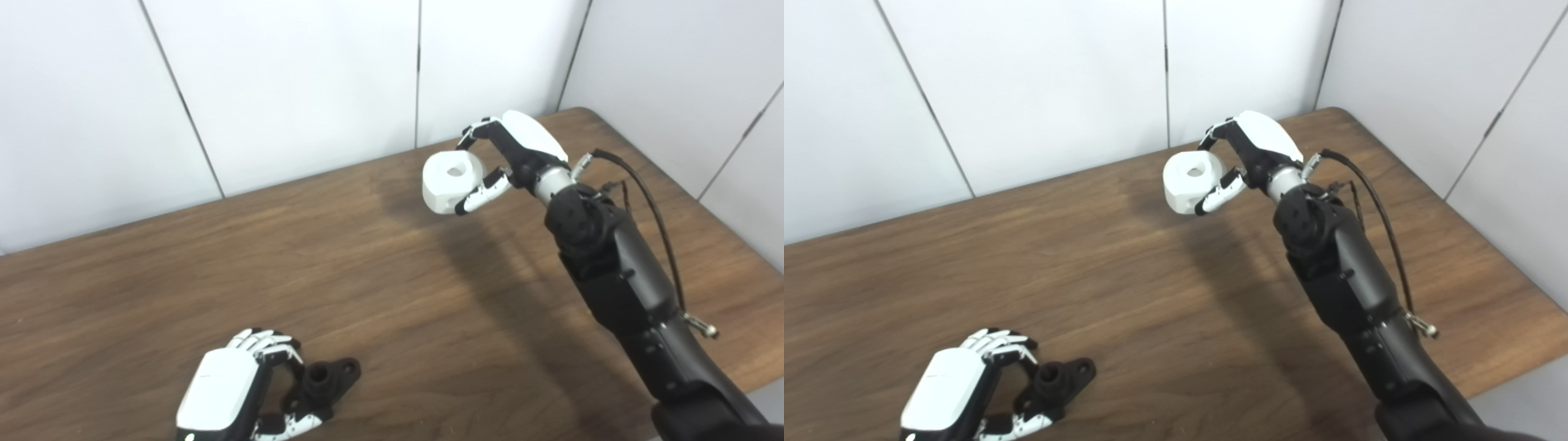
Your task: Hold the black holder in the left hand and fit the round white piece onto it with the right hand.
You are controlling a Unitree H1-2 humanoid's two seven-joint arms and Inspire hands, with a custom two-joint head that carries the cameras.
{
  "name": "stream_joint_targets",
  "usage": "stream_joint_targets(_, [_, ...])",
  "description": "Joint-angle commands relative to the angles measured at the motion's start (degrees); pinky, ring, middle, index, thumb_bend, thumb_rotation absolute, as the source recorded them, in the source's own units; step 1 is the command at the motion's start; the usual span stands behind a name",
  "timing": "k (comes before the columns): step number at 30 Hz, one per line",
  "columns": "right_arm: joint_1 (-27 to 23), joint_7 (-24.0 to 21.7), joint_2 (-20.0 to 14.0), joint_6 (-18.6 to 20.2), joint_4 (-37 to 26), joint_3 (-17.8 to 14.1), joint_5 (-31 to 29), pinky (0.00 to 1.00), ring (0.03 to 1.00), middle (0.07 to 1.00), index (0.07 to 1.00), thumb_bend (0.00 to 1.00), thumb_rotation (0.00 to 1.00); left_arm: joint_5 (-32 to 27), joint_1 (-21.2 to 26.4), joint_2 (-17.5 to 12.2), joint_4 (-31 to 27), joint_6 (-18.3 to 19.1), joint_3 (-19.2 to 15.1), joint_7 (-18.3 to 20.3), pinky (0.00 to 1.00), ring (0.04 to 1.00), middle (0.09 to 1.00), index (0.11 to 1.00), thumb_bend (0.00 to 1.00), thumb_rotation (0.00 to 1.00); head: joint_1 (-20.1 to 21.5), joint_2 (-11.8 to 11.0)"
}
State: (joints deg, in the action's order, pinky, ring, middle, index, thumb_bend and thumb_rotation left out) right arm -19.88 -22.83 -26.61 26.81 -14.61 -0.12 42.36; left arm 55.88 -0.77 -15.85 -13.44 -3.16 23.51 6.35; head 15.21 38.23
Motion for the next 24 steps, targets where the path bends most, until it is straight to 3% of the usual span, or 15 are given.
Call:
stream_joint_targets(1, [-0.7, -1.9, 0.1, 0.1, -4.0, -0.8, 0.9, 1.00, 0.935, 0.835, 0.484, 0.52, 0.14, 2.6, -1.3, 0.1, 1.3, 0.8, 1.4, 1.2, 0.88, 0.807, 0.732, 0.485, 0.52, 0.05, -0.5, 0.2])
stream_joint_targets(9, [3.4, -10.1, 2.5, 0.1, -12.6, 0.3, 1.3, 1.00, 0.922, 0.832, 0.483, 0.52, 0.14, 4.4, -1.7, 1.5, 1.5, 2.3, 3.1, 1.3, 0.92, 0.828, 0.744, 0.485, 0.52, 0.05, -5.4, 1.3])
stream_joint_targets(24, [7.5, -15.1, 9.2, 0.1, -19.1, 1.9, 0.8, 1.00, 0.949, 0.858, 0.483, 0.52, 0.13, 6.6, -1.2, 4.2, 2.5, 5.6, 5.7, 0.5, 0.95, 0.844, 0.751, 0.485, 0.52, 0.05, -9.1, 3.2])
